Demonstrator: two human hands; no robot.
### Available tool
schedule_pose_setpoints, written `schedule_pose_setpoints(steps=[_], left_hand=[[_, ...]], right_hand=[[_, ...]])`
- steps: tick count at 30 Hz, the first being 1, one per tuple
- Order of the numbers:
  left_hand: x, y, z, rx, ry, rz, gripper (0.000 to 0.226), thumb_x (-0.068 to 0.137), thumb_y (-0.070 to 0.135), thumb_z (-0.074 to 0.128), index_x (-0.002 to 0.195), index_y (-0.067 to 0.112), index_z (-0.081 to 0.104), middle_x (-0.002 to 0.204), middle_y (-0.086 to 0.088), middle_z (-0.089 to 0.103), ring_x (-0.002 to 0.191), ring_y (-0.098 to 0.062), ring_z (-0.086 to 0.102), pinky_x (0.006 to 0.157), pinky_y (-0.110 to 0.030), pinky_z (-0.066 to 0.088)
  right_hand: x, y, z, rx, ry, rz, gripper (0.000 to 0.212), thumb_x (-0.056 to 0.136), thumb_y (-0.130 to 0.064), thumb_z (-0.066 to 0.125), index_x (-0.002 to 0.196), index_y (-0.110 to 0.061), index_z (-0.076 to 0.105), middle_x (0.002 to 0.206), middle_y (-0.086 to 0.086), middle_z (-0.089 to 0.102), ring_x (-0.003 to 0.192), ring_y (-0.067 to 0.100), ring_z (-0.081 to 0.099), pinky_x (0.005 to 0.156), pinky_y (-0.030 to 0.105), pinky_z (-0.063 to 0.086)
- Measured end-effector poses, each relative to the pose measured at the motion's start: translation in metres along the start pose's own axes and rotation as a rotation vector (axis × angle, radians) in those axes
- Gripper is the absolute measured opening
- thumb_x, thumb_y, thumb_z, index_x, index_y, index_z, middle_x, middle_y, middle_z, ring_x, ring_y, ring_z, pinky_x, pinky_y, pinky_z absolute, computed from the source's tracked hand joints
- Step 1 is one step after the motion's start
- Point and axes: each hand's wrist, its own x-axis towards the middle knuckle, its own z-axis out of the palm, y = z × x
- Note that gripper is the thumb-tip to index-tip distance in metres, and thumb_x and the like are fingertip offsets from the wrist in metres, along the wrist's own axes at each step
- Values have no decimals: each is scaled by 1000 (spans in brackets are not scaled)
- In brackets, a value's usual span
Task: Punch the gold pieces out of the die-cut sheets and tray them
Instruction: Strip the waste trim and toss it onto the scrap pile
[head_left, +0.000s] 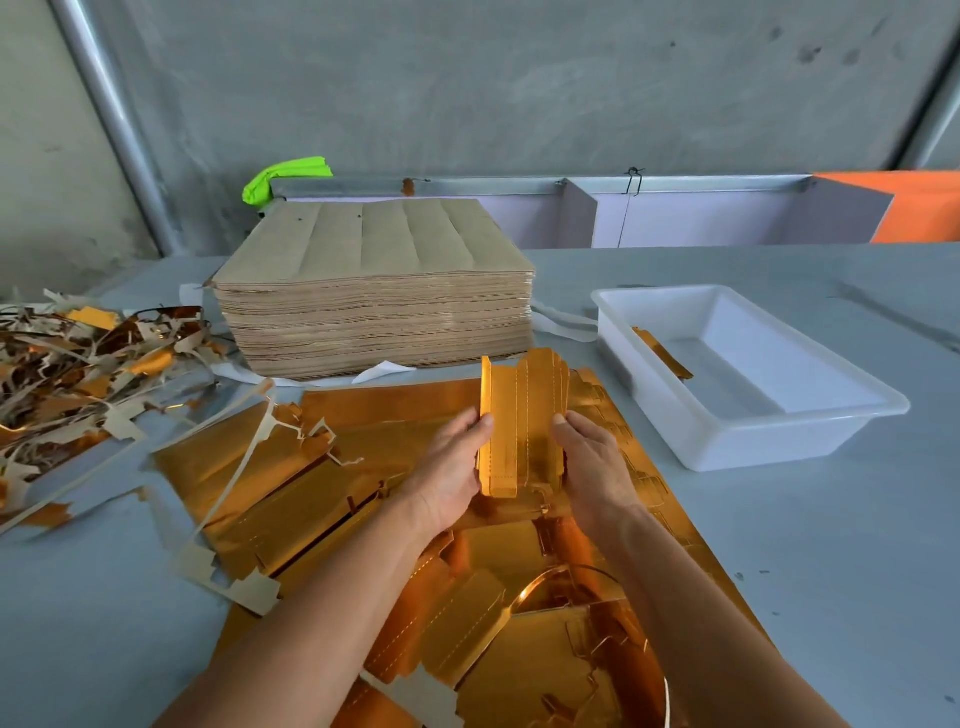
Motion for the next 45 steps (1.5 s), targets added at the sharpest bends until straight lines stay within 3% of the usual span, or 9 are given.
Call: schedule_pose_setpoints(steps=[12, 17, 20, 23, 26, 29, 32, 36, 45], left_hand=[[-10, -2, 8, -114, 22, -9, 33, 102, 31, 38, 128, 23, 56, 122, -7, 65, 108, -21, 63, 74, -33, 55], [-8, 0, 9, 116, 147, -9, 47, 99, 34, 44, 145, 33, 32, 155, 4, 27, 142, -22, 26, 113, -51, 20], [-10, 0, 19, 173, 147, -27, 51, 99, 41, 41, 147, 42, 22, 159, 7, 14, 145, -24, 17, 112, -56, 15], [-2, 2, 21, 143, 177, -13, 49, 100, 38, 42, 146, 39, 26, 157, 6, 19, 143, -24, 23, 112, -55, 18], [6, 2, 23, 185, 197, 88, 43, 99, 28, 47, 141, 23, 41, 140, 6, 45, 129, -16, 41, 109, -39, 31], [8, 5, 31, 294, 246, 162, 21, 98, 23, 50, 115, 16, 61, 103, 6, 60, 103, -15, 54, 82, -24, 42], [14, 14, 46, 238, 322, 156, 25, 97, 19, 53, 120, 13, 59, 113, -4, 61, 105, -21, 56, 84, -30, 41], [30, 30, 72, 192, 294, 167, 18, 95, 14, 57, 77, 17, 57, 83, -8, 55, 75, -20, 50, 68, -32, 42], [80, 62, 141, 170, 111, 156, 16, 90, -2, 58, 78, 9, 60, 76, -7, 67, 69, -17, 67, 60, -30, 58]], right_hand=[[-5, 6, 9, 116, -88, 43, 33, 104, -25, 34, 108, -27, 66, 100, 1, 73, 93, 19, 71, 68, 36, 58], [-7, 5, 13, 67, -75, 33, 30, 104, -24, 34, 128, -23, 52, 121, 2, 65, 114, 21, 61, 98, 47, 49], [-9, 6, 13, 61, -122, 9, 24, 103, -16, 36, 100, -34, 51, 80, -22, 68, 74, -6, 67, 57, 18, 56], [-8, 0, 13, 12, -127, -24, 26, 102, -16, 39, 118, -31, 52, 103, -9, 69, 90, 9, 69, 62, 24, 56], [-3, -6, 11, -33, 7, -53, 25, 100, -12, 44, 121, -23, 51, 107, 0, 67, 96, 19, 66, 75, 34, 58], [3, -8, 6, -21, 188, -37, 15, 96, -13, 54, 108, -20, 50, 98, -1, 63, 87, 16, 65, 68, 27, 56], [7, -13, 1, -74, 204, -38, 6, 97, -21, 54, 101, -19, 56, 99, 4, 67, 84, 16, 67, 64, 24, 54], [15, -37, -18, -133, 165, -59, 14, 95, -16, 55, 104, -26, 52, 92, -1, 68, 70, 11, 69, 55, 21, 53], [49, -102, -95, -75, 358, -75, 23, 87, 2, 63, 104, -11, 55, 82, 3, 63, 62, 15, 66, 46, 18, 52]])
